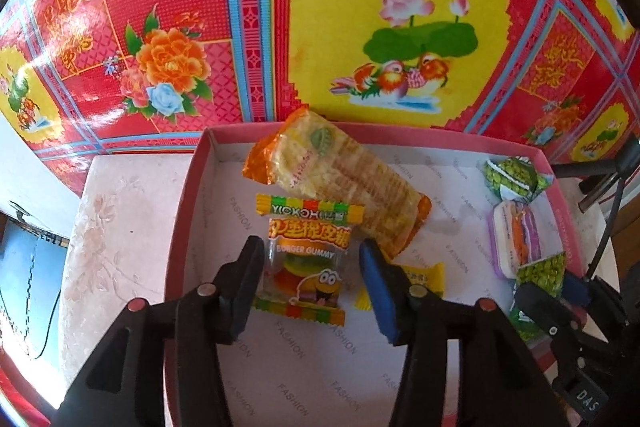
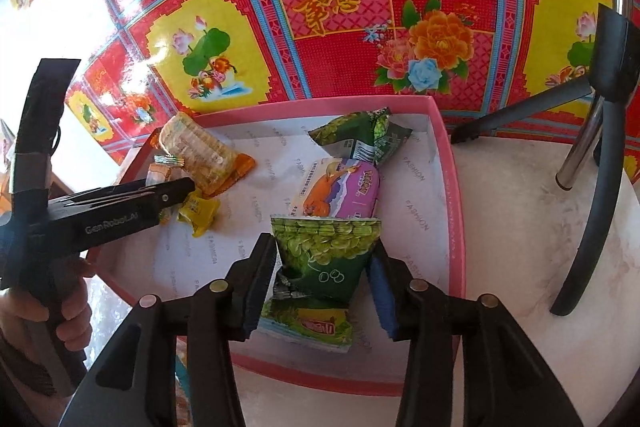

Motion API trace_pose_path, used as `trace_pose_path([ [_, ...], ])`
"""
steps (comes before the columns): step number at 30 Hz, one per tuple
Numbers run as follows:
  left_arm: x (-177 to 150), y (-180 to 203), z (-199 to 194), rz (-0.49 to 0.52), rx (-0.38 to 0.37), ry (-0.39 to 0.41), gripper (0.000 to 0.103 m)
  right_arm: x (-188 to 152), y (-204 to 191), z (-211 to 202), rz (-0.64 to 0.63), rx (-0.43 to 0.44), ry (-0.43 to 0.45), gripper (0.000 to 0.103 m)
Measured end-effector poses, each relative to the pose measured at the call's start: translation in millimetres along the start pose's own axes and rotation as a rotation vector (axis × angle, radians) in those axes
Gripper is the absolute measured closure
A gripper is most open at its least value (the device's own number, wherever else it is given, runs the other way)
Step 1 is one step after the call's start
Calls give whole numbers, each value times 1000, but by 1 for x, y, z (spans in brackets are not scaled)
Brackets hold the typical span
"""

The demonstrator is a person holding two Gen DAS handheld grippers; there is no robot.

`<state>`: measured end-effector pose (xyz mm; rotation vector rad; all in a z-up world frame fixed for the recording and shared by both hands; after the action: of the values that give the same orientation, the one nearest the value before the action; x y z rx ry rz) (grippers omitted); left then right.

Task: Organize snacks
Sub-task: 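Open both tools to drop the packs into the box, then withdraw both tools from the box toward the remaining snacks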

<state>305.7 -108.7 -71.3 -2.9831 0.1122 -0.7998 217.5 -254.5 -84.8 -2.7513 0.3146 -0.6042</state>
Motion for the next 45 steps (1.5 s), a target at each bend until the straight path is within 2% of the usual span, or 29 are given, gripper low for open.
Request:
trace_pose_path([
  [9, 1, 11, -18, 3, -6, 15, 51, 1, -2, -11, 22, 25, 22, 43],
  [17, -9, 17, -45, -10, -27, 22, 51, -1, -12, -41, 5, 47, 56, 33],
  [25, -19, 20, -75, -16, -39, 44, 51, -14, -8, -67, 29, 41, 60, 33],
  [29, -28, 14, -85, -44, -69, 37, 51, -21, -8, -71, 23, 21, 42, 33],
  [35, -55, 4, -103, -42, -60, 29, 51, -35, -12, -83, 22, 18, 39, 33],
  [45, -95, -12, -111, -58, -38, -18, 51, -63, -7, -100, 56, 7, 31, 33],
])
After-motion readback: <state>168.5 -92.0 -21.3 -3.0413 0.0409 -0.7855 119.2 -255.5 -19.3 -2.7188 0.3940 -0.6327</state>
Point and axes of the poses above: each gripper's, at about its wrist camera, not at the fingertips, and z roughly the way its jaws point, y to its right, x to its top, the point moved 8 cm from there along z, roughly the way its jaws point, and after that the axes turned 8 degrees about x, right-handed, at the moved point
